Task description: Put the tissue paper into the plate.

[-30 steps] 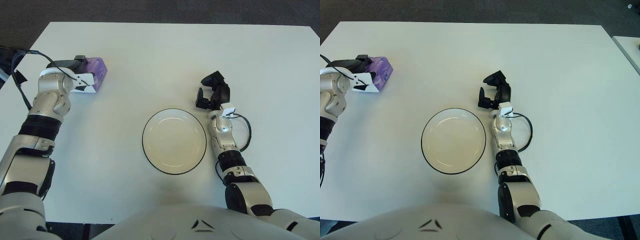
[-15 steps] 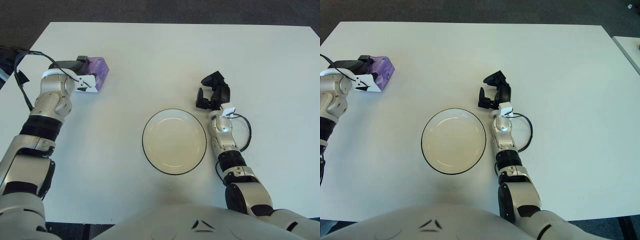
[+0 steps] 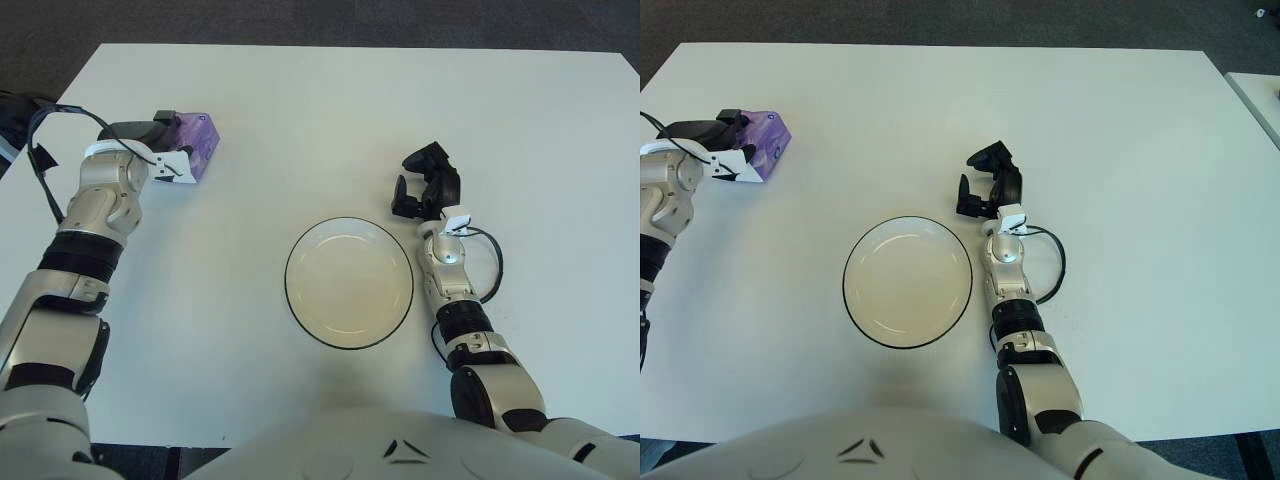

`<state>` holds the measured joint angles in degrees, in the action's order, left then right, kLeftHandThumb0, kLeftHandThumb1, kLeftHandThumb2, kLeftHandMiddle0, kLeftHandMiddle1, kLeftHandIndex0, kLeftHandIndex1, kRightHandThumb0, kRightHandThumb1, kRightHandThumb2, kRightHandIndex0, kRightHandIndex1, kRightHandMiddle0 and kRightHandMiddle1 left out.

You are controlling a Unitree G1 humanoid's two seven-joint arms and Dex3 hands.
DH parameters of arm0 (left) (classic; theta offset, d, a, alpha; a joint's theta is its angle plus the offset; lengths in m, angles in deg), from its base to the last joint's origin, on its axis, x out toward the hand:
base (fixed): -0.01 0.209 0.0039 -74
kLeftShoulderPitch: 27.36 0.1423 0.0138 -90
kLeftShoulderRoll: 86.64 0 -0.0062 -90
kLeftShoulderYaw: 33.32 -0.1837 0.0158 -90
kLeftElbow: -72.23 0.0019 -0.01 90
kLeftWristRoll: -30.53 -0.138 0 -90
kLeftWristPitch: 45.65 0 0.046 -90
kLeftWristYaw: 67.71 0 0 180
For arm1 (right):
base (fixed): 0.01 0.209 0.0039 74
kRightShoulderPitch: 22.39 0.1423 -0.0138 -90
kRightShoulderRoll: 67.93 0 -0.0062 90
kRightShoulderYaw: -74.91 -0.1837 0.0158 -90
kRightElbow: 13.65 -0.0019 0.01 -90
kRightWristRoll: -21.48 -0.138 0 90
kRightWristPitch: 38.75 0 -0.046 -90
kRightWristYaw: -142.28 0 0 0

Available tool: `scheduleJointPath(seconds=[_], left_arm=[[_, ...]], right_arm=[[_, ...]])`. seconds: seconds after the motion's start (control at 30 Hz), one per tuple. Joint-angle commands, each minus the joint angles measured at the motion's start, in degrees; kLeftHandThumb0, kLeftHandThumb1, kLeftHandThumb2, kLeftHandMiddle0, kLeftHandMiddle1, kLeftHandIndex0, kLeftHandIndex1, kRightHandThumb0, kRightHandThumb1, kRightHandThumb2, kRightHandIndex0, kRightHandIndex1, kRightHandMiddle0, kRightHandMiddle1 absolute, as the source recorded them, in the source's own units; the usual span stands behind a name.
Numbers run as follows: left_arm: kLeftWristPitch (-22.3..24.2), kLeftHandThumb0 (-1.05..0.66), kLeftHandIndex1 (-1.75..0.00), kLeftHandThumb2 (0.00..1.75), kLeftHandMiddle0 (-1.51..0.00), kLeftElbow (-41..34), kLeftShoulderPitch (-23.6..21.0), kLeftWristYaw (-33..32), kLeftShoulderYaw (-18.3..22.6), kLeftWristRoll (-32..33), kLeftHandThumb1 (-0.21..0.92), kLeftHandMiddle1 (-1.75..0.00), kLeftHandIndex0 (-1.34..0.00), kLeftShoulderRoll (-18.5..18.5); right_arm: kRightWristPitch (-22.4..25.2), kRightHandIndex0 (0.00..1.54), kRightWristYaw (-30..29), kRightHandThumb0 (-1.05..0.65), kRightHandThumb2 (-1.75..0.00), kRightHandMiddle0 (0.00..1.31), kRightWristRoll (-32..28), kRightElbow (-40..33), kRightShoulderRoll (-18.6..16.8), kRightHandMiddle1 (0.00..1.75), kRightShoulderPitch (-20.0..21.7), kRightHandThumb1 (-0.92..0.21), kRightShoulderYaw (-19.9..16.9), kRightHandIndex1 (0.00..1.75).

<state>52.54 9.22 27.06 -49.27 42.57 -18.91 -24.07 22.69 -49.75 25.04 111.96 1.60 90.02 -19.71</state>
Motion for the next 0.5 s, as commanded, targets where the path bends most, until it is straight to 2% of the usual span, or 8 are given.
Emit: scheduleJointPath(seconds=[0.0,0.13,0.2,0.3,0.37,0.43,0.47], left_arm=[[-2.71,-0.91,-0.66,1.19,-0.56,1.69,3.35,2.23,-3.23,0.93,0.92,-0.17,0.00,-0.03],[-5.44,-0.91,-0.62,1.18,-0.53,2.80,2.61,2.55,-3.83,1.31,0.92,-0.15,0.00,-0.78],[-9.60,-0.91,-0.60,1.16,-0.53,3.85,2.67,0.94,-2.90,3.69,0.92,-0.20,0.00,-0.92],[-13.61,-0.92,-0.59,1.14,-0.40,5.12,2.61,-0.55,-2.22,5.99,0.92,-0.60,0.00,-1.10],[-17.19,-0.93,-0.58,1.13,-0.32,6.53,2.32,-1.72,-1.84,7.68,0.92,-0.91,0.00,-1.28],[-20.99,-0.93,-0.57,1.10,-0.24,8.12,1.86,-2.65,-1.67,9.10,0.92,-1.32,0.00,-1.48],[-22.21,-0.93,-0.56,1.08,-0.21,8.73,1.65,-2.91,-1.70,9.48,0.92,-1.42,0.00,-1.56]], right_arm=[[6.69,0.75,0.41,-0.01,-1.44,0.59,-0.49,11.53,0.14,1.56,-10.29,-0.16,-0.52,1.75],[6.53,0.75,0.89,-0.01,-1.44,0.60,-0.80,11.58,0.06,1.55,-10.28,-0.16,-0.59,1.75],[6.61,0.75,0.90,-0.01,-1.44,0.60,-0.81,11.66,0.01,1.55,-10.24,-0.16,-0.61,1.75],[6.66,0.75,0.88,-0.01,-1.44,0.60,-0.80,11.76,-0.03,1.55,-10.18,-0.16,-0.65,1.75],[6.73,0.75,0.78,-0.01,-1.44,0.60,-0.78,11.87,-0.08,1.55,-10.00,-0.16,-0.66,1.75],[6.73,0.75,0.64,-0.01,-1.45,0.59,-0.69,12.05,-0.11,1.56,-9.85,-0.16,-0.65,1.75],[6.72,0.75,0.61,-0.01,-1.45,0.59,-0.67,12.10,-0.12,1.56,-9.82,-0.16,-0.64,1.75]])
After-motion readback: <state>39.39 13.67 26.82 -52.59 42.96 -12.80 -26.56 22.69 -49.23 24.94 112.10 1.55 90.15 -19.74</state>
